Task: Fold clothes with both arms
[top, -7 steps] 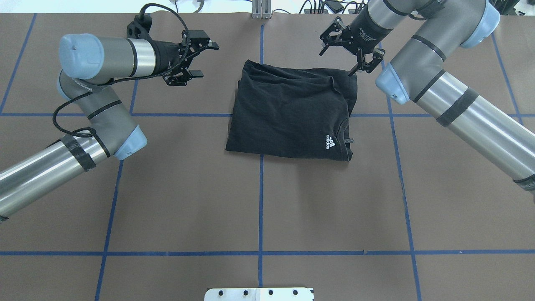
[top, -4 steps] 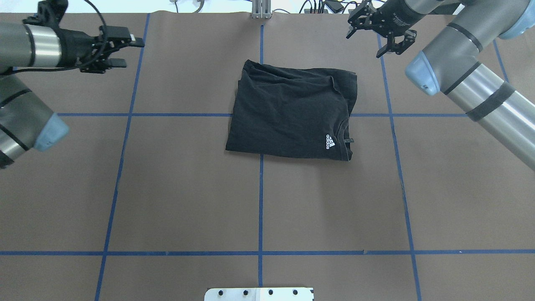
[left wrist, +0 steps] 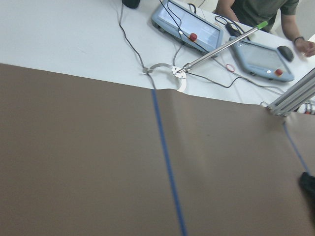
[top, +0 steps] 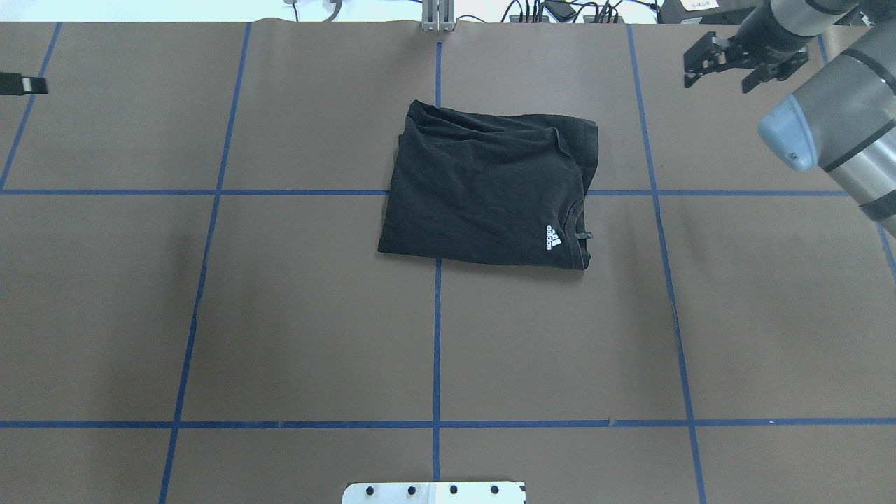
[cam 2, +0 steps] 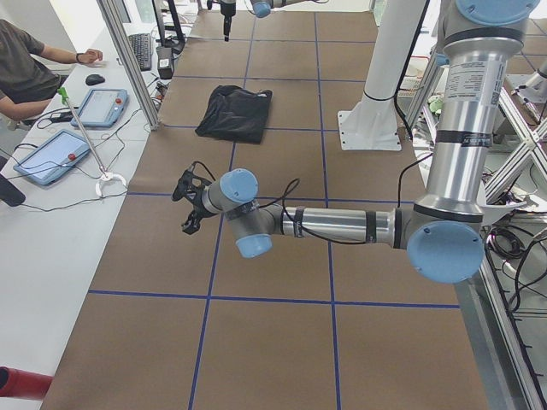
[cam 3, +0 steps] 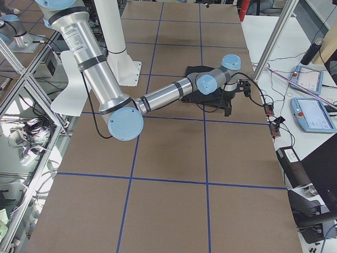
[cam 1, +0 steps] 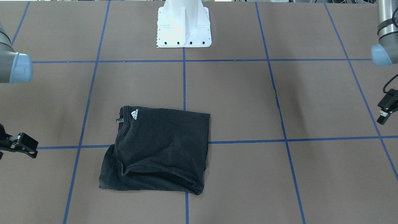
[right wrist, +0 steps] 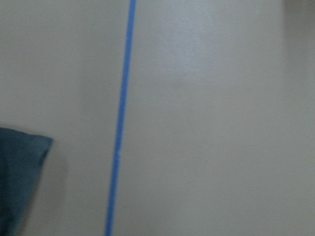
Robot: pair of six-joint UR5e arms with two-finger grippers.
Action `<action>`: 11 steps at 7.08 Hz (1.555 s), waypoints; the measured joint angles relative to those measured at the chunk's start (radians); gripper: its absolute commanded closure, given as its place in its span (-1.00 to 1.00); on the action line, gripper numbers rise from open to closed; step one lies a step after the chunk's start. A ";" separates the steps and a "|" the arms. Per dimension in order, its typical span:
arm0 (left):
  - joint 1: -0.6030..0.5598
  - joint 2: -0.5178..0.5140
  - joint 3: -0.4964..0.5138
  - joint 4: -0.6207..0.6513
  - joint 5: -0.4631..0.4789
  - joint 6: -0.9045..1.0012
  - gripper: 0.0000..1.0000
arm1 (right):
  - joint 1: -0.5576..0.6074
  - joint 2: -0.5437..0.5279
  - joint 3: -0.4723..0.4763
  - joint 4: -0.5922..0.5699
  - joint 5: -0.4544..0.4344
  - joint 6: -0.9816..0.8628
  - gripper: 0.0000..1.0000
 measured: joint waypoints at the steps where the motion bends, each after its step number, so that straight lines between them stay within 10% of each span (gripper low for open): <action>1: -0.041 0.023 -0.002 0.046 0.001 0.119 -1.00 | 0.048 -0.060 0.009 -0.049 -0.010 -0.192 -1.00; 7: -0.119 0.147 -0.077 0.170 -0.033 0.396 -1.00 | 0.286 -0.364 0.078 0.016 0.137 -0.387 -1.00; 11: -0.128 0.152 -0.351 0.984 -0.054 0.751 -1.00 | 0.316 -0.467 0.129 0.024 0.136 -0.413 -1.00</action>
